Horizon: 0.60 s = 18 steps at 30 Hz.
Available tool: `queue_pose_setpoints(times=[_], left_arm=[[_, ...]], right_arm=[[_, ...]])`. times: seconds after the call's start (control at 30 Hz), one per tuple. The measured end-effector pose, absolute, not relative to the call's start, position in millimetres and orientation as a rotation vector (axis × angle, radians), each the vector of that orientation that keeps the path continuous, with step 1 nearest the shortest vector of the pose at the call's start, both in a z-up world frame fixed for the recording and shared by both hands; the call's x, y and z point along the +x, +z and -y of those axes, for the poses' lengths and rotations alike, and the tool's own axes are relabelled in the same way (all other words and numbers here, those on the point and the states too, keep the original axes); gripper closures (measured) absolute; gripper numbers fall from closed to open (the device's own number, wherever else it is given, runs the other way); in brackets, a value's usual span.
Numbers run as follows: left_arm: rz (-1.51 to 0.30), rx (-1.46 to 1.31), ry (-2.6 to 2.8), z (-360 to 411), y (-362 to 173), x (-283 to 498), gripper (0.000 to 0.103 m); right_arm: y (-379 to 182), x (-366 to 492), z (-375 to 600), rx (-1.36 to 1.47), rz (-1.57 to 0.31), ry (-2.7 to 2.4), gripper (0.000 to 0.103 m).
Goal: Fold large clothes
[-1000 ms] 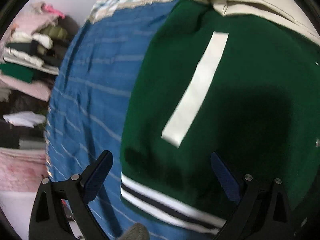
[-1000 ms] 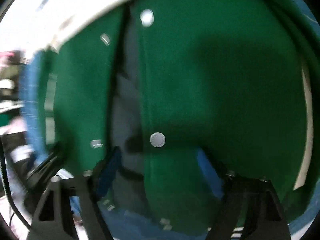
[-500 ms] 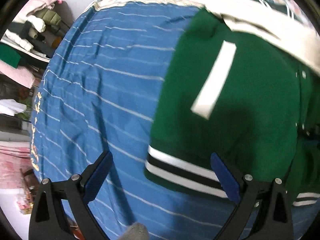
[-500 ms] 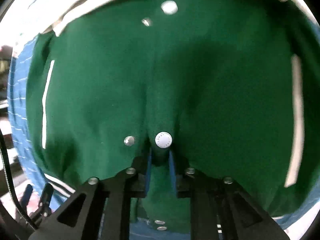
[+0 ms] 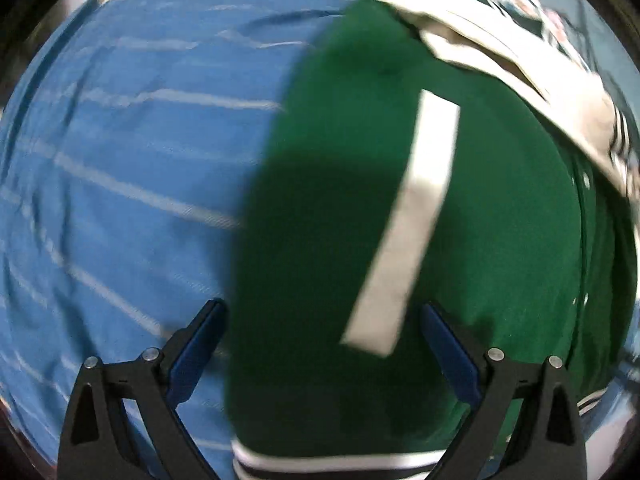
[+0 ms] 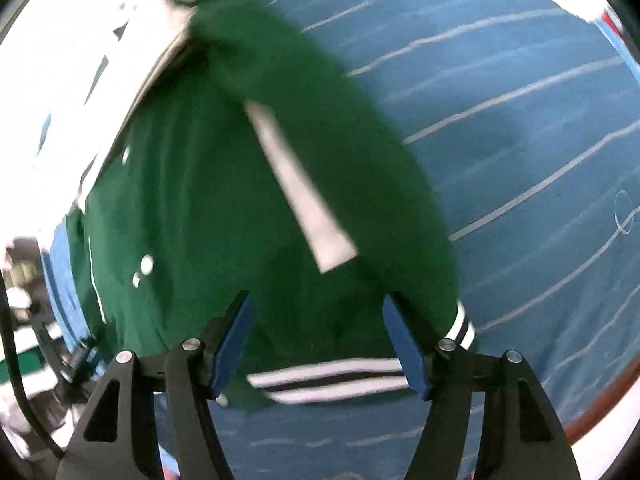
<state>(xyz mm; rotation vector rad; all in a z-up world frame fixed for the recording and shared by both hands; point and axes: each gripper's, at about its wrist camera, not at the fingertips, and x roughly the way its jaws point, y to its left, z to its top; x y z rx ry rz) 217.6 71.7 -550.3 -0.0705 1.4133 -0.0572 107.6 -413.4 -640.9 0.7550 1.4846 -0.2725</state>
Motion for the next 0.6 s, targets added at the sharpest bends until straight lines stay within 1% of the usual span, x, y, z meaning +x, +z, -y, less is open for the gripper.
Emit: queue_pose_setpoints(times=[0.07,0.1,0.13,0.17,0.23,0.27,0.3,0.4,0.43,0.47,0.5,0.53,0.57,0.6], left_arm=[[-1.381,-0.026,-0.059,-58.6,-545.7,214.8,0.039],[-1.377,0.005,-0.044,-53.4,-545.2,212.8,0.049],[-1.368,0.045,-0.015,-49.5,-544.7,210.2,0.081],[-1.355,0.058,0.005,-48.7,-543.1,207.8,0.091],[-1.328,0.053,0.035,-48.5,-537.2,201.0,0.097],[-1.312,0.058,0.050,-47.2,-533.0,196.9,0.097],[-1.300,0.064,0.060,-46.3,-529.5,193.1,0.097],[-1.251,0.089,0.084,-41.1,-514.1,177.0,0.098],[-1.237,0.087,0.086,-41.5,-509.0,172.0,0.098],[-1.222,0.081,0.082,-44.8,-501.0,167.2,0.098],[-1.208,0.081,0.080,-49.7,-492.3,162.8,0.098],[-1.201,0.081,0.074,-56.9,-484.8,162.8,0.098],[-1.196,0.075,0.073,-60.3,-479.8,161.0,0.098],[-1.196,0.072,0.073,-65.6,-477.2,160.2,0.098]], right_arm=[[-638.4,106.5,423.4,0.717,-1.484,-0.294,0.035],[-627.9,108.6,426.1,0.703,-1.454,-0.303,0.035],[-614.7,110.2,428.0,0.672,-1.420,-0.300,0.035],[-606.8,110.8,427.5,0.636,-1.405,-0.300,0.034],[-600.8,116.5,430.0,0.525,-1.398,-0.338,0.033],[-606.5,118.3,435.7,0.483,-1.413,-0.360,0.033],[-615.3,121.5,422.9,0.475,-1.427,-0.368,0.032],[-668.2,129.2,419.7,0.531,-1.558,-0.334,0.034],[-679.6,128.2,422.7,0.583,-1.588,-0.317,0.048],[-683.5,126.8,425.6,0.631,-1.578,-0.310,0.066],[-684.0,125.4,426.2,0.660,-1.570,-0.307,0.072],[-681.2,125.9,422.9,0.634,-1.580,-0.306,0.086],[-676.1,126.7,417.4,0.594,-1.589,-0.294,0.092],[-670.3,124.3,413.9,0.570,-1.592,-0.281,0.093]])
